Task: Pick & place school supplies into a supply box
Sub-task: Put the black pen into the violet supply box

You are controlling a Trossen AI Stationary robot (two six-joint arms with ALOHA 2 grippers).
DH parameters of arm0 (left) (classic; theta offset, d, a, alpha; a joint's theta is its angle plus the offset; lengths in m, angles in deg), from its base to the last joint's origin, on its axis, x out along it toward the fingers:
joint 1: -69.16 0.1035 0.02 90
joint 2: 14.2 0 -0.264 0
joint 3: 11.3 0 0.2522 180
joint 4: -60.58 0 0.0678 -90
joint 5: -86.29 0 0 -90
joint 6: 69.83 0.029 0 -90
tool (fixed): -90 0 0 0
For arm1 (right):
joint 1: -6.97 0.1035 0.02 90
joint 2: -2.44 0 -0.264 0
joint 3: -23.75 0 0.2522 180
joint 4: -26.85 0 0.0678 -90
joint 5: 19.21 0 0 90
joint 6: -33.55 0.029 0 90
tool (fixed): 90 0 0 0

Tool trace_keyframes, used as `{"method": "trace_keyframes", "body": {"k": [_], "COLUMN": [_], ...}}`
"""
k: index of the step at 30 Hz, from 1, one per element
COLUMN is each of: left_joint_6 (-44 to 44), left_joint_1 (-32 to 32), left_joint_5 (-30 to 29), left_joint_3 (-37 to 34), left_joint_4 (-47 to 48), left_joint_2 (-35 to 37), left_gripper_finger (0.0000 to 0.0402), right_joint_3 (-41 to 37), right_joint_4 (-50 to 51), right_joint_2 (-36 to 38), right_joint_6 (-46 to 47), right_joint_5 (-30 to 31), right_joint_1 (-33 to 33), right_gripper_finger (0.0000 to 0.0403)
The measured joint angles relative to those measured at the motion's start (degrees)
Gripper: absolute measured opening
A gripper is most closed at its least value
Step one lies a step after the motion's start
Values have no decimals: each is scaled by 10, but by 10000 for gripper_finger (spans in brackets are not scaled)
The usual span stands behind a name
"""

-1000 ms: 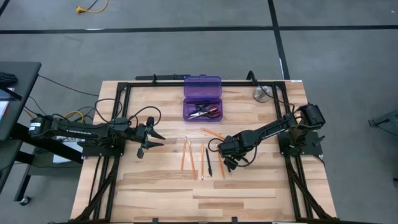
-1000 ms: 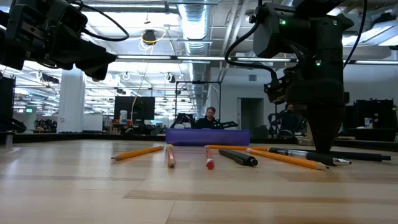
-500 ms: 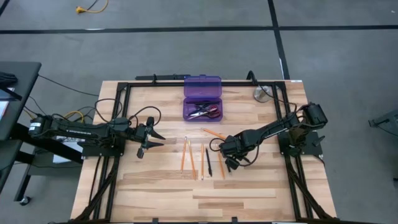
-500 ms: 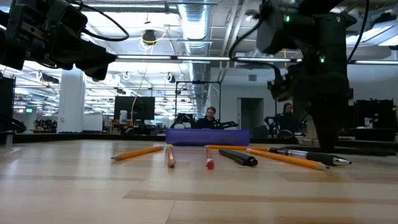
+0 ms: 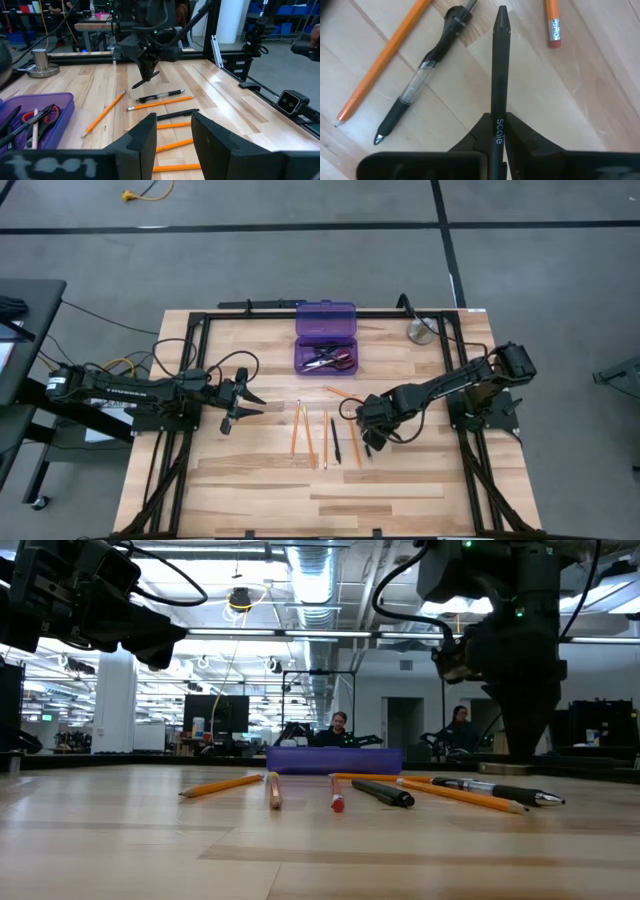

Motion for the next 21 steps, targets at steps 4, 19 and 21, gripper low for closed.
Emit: {"method": "trace_keyframes", "body": {"k": [4,19,21], "left_joint_6": [0,1,1], "left_joint_1": [0,0,0], "left_joint_5": [0,0,0], "left_joint_3": [0,0,0], "left_joint_4": [0,0,0], "left_joint_2": [0,0,0], "left_gripper_finger": [110,110,110], "right_joint_3": [3,167,194], "right_joint_4": [5,122,121], "right_joint_2": [0,1,-1], "right_joint_6": [-36,-254,-300], "right_joint_5": [0,33,33], "right_joint_1": [-17,-170,-196], "right_gripper_finger": [17,16,17]}}
